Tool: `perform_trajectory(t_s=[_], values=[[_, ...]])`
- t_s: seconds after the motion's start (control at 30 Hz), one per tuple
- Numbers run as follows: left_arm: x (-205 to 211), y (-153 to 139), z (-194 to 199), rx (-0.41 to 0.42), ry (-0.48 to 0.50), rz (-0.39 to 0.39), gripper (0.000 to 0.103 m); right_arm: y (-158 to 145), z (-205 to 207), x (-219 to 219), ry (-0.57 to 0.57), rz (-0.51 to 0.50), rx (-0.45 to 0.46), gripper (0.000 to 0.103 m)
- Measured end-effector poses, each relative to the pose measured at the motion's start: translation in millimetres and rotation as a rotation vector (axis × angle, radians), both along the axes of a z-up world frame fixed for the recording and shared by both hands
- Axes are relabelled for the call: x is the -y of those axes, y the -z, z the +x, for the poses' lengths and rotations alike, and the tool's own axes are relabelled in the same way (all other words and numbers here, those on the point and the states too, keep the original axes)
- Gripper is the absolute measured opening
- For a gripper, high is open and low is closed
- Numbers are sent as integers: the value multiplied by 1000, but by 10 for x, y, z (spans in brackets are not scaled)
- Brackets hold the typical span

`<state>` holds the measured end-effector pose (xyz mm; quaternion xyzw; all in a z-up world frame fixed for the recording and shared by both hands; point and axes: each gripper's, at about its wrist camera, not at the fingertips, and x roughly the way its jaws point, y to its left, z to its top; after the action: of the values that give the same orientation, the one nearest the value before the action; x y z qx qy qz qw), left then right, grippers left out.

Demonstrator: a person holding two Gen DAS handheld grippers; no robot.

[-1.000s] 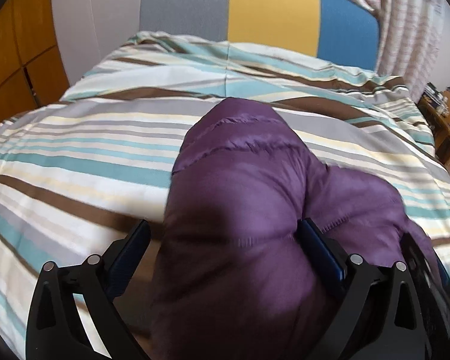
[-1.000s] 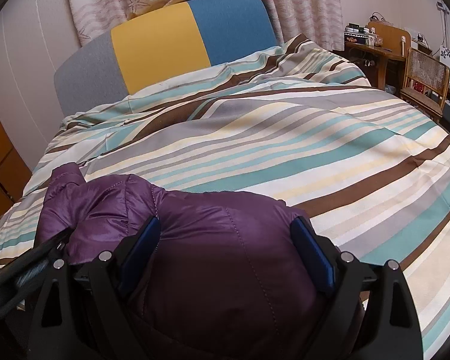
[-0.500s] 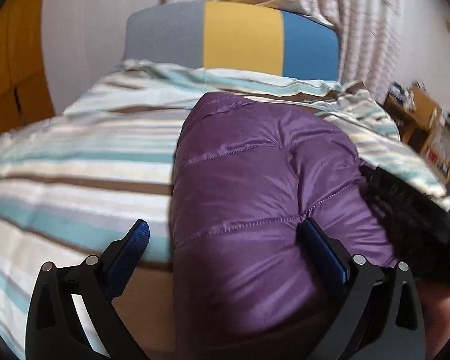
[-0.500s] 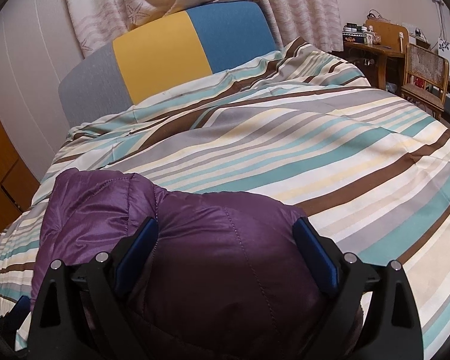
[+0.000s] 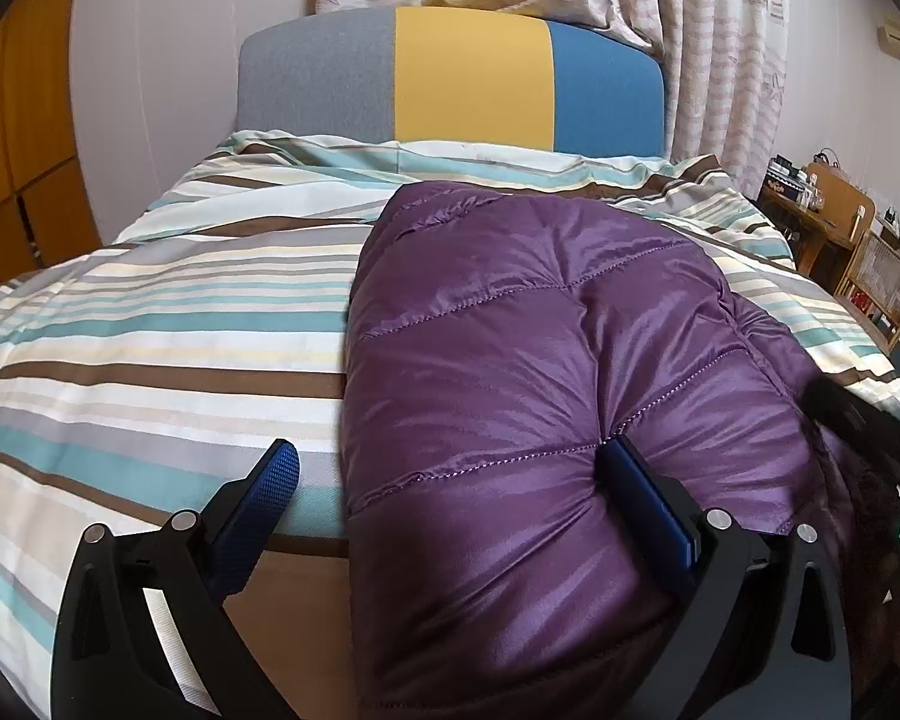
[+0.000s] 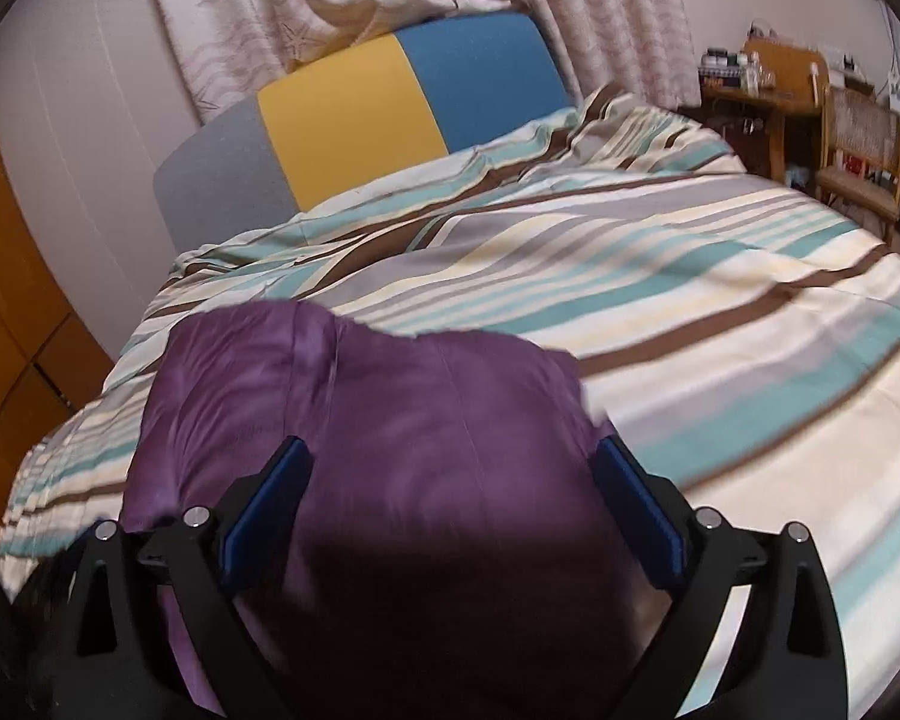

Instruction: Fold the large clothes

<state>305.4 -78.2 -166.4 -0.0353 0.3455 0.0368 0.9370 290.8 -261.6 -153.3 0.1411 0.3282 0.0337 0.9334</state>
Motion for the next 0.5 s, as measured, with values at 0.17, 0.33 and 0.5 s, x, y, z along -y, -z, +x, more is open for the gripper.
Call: perform_trajectory(t_s=[0.17, 0.33, 0.5], values=[[4, -10, -31, 7, -9, -4, 100, 108, -345, 103, 15, -9, -59, 101], [32, -28, -52, 12, -19, 25, 100, 247, -332, 150, 15, 30, -104, 101], [43, -89, -128, 9, -8, 45, 100, 285, -333, 183, 5, 56, -113, 101]])
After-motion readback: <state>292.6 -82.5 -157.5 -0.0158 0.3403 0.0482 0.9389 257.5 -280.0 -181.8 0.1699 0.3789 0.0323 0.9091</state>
